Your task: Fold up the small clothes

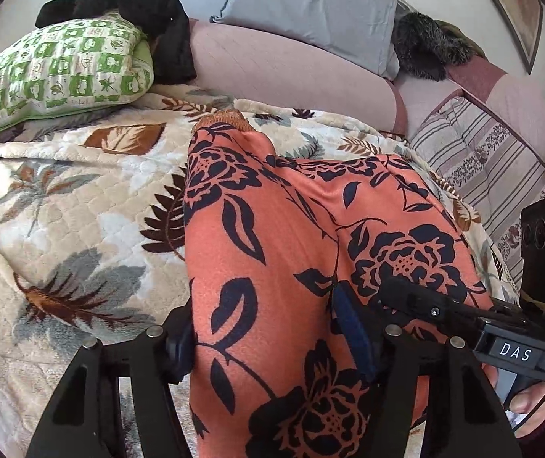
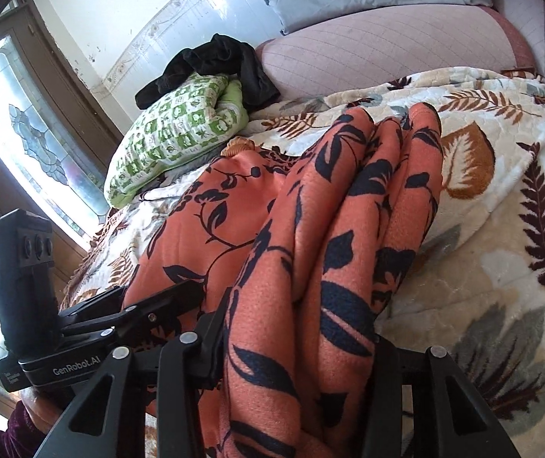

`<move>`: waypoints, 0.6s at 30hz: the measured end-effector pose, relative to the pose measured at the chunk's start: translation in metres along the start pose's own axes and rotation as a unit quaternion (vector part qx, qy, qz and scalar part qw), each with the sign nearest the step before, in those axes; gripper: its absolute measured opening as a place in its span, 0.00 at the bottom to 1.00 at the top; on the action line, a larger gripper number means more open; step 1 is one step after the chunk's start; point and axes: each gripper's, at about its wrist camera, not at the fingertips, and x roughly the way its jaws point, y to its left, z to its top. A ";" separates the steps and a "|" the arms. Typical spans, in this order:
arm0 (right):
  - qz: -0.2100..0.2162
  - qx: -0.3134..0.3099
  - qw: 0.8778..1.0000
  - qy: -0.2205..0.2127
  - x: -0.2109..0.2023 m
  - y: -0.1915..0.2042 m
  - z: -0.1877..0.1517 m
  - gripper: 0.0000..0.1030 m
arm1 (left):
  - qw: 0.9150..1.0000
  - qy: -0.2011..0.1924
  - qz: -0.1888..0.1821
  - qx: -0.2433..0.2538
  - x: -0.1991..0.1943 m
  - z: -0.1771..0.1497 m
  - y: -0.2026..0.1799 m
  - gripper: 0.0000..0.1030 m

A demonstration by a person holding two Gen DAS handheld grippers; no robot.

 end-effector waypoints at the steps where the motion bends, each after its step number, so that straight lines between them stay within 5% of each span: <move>1: 0.004 -0.001 1.000 -0.002 0.000 0.004 0.000 0.44 | 1.000 -0.005 0.004 0.000 -0.005 0.001 0.002 0.64; 18: 0.069 -0.042 0.997 0.011 0.029 0.087 -0.012 0.44 | 0.997 -0.038 0.068 -0.016 -0.069 -0.028 0.067 0.64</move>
